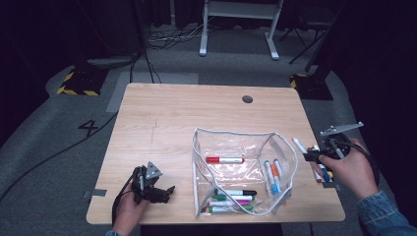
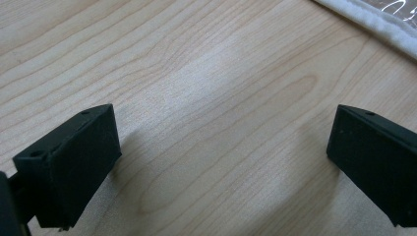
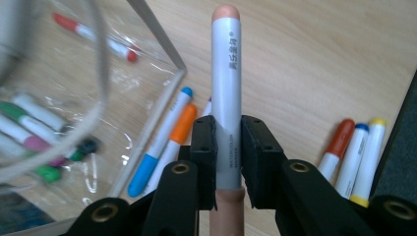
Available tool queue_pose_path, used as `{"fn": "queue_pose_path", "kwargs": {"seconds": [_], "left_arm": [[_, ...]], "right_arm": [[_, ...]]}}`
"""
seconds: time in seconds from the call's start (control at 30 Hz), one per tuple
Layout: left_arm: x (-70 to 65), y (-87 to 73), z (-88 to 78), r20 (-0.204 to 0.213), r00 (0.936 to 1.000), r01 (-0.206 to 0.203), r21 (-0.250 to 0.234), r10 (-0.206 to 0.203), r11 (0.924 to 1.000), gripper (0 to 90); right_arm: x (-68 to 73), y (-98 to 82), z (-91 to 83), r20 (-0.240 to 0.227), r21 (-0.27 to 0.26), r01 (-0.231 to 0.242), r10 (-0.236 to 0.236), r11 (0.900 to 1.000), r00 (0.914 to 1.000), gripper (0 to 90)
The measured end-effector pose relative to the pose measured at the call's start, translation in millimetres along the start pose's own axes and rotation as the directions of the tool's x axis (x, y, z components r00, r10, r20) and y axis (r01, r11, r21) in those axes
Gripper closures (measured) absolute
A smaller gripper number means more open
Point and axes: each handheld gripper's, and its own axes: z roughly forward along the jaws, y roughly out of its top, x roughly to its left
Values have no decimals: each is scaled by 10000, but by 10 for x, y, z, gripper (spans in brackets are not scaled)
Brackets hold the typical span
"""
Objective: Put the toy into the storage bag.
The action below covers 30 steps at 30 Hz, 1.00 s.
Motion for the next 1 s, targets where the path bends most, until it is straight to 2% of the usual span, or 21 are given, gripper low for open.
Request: {"fn": "queue_pose_path", "kwargs": {"seconds": [0.07,0.1,0.13,0.23,0.27,0.43,0.47,0.5,0.53,0.57,0.6,0.67,0.73,0.8,0.97,1.0], "left_arm": [[0,0,0,4,10000,2,-1,-2,10000,0],[0,0,0,2,10000,2,-1,-2,10000,0],[0,0,0,2,10000,1,-1,-1,10000,0],[0,0,0,2,10000,1,-2,-1,10000,0],[1,0,-1,12,10000,-14,10,14,10000,0],[0,0,-1,3,10000,-10,2,10,10000,0],[2,0,-3,39,10000,-19,25,19,10000,0],[2,0,-3,39,10000,-19,25,19,10000,0],[1,0,-3,40,10000,-16,23,16,10000,0],[1,0,-3,40,10000,-16,23,16,10000,0],[2,0,-3,41,10000,-18,24,18,10000,0],[2,0,-3,40,10000,-23,25,23,10000,0],[6,1,-4,24,10000,-86,34,86,10000,0],[6,1,-4,28,10000,-85,33,85,10000,0],[6,1,-4,28,10000,-81,31,81,10000,0],[6,1,-4,28,10000,-81,31,81,10000,0]], "right_arm": [[81,90,-120,-27,-197,213,-214,9996,9998,771],[81,90,-120,-27,-197,213,-214,9996,9998,771],[154,163,-212,-108,-329,459,-463,9984,9989,771],[235,231,-296,-140,-475,709,-717,9964,9973,771],[320,294,-369,-214,-603,1029,-1044,9929,9943,771],[516,413,-499,-412,-824,1632,-1670,9831,9851,771],[619,466,-545,-512,-923,2011,-2063,9752,9772,771],[619,466,-545,-512,-923,2011,-2063,9752,9772,771],[723,516,-587,-642,-961,2354,-2420,9671,9681,771],[723,516,-587,-642,-961,2354,-2420,9671,9681,771],[826,562,-619,-757,-974,2692,-2769,9581,9579,771],[924,605,-637,-855,-985,2977,-3061,9496,9481,771],[1019,649,-641,-1004,-968,3372,-3463,9364,9328,771],[1114,687,-633,-1142,-927,3636,-3727,9269,9209,771],[1333,771,-564,-1718,-783,4270,-4341,9009,8843,771],[1333,771,-564,-1718,-783,4270,-4341,9009,8843,771]]}}
